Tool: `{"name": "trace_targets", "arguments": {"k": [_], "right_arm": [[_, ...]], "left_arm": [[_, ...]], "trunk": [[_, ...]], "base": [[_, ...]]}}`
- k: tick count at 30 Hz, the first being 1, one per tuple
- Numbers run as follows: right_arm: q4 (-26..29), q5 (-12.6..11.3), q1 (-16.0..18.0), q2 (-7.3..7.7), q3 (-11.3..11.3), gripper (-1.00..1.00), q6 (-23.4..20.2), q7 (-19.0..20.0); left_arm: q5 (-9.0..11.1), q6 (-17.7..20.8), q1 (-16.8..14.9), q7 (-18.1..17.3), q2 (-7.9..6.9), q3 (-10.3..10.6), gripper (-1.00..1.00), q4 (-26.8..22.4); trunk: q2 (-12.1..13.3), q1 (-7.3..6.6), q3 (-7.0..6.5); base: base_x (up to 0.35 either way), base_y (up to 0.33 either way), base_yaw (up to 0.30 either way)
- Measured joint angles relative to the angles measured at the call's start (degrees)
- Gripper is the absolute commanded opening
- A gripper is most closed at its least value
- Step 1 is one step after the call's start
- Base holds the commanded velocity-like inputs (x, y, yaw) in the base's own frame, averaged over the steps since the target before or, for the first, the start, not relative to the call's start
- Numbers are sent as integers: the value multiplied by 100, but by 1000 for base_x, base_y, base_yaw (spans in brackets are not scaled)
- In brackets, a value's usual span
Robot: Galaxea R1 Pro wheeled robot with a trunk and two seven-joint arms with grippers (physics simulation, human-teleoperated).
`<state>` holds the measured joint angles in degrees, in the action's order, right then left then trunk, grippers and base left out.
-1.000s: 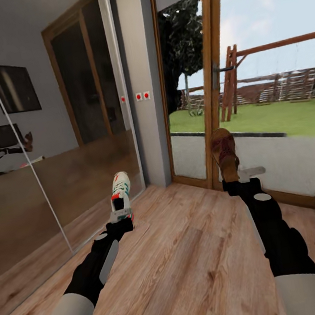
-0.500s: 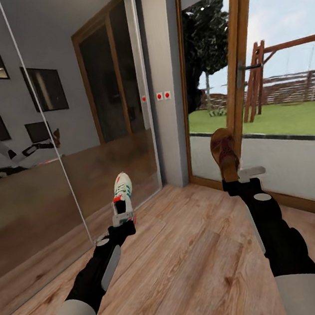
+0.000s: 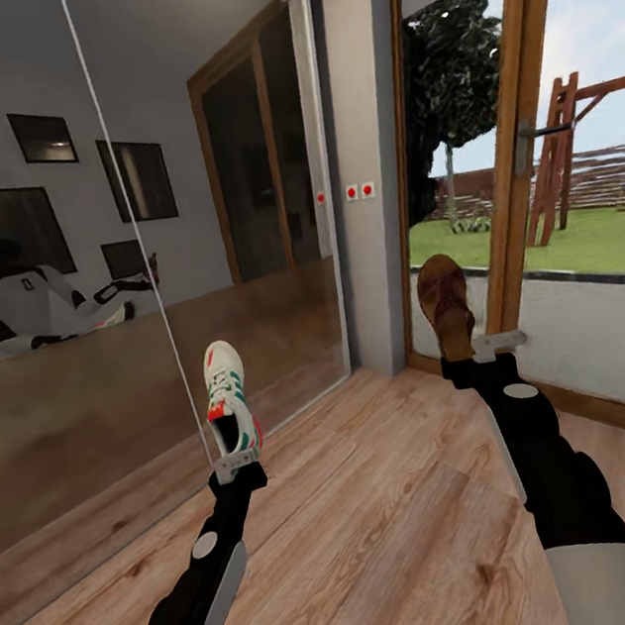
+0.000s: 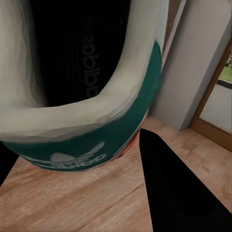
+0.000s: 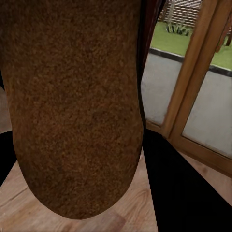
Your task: Pick up the two gym shoes and the two sandals from the corridor floor and place them onto the hallstand (shoe rack) in the corridor, making sure they are on the rack and not on the floor. Arrange them so the two gym shoes are next to each other and the two sandals are next to each other.
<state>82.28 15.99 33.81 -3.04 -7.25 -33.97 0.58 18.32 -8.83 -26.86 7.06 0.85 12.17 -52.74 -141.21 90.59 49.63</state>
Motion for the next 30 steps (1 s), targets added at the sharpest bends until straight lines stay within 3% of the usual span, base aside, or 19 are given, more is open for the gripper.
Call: {"name": "trace_targets", "arguments": {"k": [9,20,30], "right_arm": [[-1,-5,0,0,0,-100,1,0],[-2,-5,-1,1,0,-100,2,0],[-2,-4,0,0,0,-100,0,0]], "left_arm": [[-3,0,11,1,-1,-8,-100,-2],[0,13,11,0,4,-4,-100,-2],[1,11,11,2,1,-3,-100,-2]], "trunk": [[0,0,-62],[0,-1,-140],[0,0,-166]], "base": [[0,34,221],[14,267,213],[10,31,276]]}}
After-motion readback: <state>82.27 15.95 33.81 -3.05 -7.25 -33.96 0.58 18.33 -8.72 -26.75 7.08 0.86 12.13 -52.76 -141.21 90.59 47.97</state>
